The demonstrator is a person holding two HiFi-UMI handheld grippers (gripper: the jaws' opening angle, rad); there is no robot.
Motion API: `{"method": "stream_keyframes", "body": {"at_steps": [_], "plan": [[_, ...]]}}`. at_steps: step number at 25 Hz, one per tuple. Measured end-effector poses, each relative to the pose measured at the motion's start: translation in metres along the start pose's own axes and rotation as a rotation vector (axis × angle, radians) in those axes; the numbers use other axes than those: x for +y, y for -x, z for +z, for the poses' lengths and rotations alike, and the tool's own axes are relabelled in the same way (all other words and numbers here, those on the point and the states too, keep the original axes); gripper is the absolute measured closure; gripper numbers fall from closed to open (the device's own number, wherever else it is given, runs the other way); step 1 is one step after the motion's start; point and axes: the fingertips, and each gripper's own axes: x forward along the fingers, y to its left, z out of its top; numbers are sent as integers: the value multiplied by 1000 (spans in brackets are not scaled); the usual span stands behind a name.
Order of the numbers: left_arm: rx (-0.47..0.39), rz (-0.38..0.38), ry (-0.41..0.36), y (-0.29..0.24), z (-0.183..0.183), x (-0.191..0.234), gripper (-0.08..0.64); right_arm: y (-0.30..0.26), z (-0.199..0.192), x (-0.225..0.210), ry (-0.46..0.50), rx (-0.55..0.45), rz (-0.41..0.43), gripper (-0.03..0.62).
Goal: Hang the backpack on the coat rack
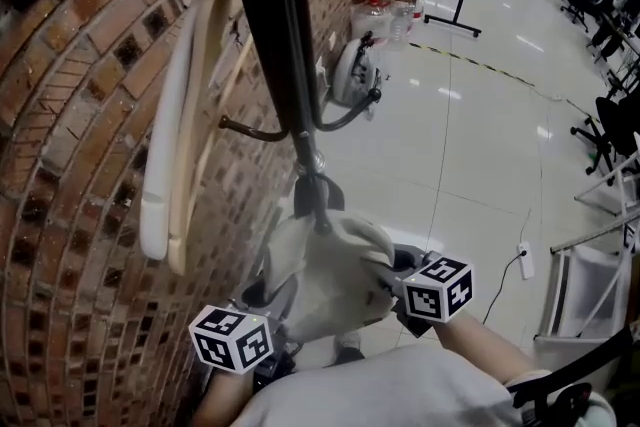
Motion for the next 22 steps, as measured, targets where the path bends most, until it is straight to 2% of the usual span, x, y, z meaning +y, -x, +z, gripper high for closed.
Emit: {"method": "stream_keyframes", "body": {"at_steps": [7,13,19,22], "plan": [[18,-11,24,-16,-1,16,468,-16,-1,-12,-21,7,9,528],[63,-11,54,-32,-20,27,468,-30,-21,-28,-50,40,14,528],[56,-49,22,-40,-25,36,468,-42,-25,-37,-39,39,22,528],[48,-44,6,-45,-27,42,465,-47,-26,-44,-8,35,17,526]]}}
